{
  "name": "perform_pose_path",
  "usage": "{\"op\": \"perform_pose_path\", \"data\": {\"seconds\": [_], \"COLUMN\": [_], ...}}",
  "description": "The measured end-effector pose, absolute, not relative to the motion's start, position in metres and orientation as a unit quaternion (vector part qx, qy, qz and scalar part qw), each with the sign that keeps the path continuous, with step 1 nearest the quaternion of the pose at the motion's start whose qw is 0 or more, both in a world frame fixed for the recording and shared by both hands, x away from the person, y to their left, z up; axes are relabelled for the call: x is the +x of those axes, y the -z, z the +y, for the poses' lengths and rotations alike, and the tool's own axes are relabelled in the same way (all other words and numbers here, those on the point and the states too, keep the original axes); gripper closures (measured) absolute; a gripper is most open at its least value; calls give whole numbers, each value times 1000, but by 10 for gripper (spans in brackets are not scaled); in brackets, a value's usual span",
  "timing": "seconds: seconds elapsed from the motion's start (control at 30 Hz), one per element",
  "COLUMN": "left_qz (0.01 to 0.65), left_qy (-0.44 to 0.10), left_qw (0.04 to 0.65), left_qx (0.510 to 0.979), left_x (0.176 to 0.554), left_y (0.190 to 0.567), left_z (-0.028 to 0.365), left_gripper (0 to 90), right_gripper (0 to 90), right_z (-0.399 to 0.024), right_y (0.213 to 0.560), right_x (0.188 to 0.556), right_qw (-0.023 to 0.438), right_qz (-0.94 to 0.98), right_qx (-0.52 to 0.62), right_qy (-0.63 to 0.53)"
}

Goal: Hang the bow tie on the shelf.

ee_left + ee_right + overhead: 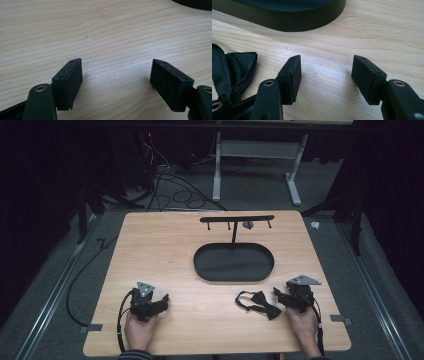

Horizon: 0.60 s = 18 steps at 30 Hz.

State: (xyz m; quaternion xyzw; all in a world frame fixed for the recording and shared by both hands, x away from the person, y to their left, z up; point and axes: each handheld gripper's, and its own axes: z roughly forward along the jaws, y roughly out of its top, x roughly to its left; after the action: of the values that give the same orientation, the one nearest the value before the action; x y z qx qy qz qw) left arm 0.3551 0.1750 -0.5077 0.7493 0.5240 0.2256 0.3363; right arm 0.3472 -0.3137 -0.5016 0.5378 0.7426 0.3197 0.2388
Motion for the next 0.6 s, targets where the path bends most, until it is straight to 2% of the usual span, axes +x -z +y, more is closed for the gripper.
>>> {"op": "perform_pose_path", "data": {"seconds": [0.6], "left_qz": [524], "left_qy": [-225], "left_qw": [336], "left_qx": [749], "left_x": [355], "left_y": [508], "left_z": [175], "left_gripper": [263], "right_gripper": [405], "right_z": [-313], "right_y": [502], "right_x": [347], "right_qw": [240], "right_qz": [742], "right_qx": [540], "right_qy": [-317]}}
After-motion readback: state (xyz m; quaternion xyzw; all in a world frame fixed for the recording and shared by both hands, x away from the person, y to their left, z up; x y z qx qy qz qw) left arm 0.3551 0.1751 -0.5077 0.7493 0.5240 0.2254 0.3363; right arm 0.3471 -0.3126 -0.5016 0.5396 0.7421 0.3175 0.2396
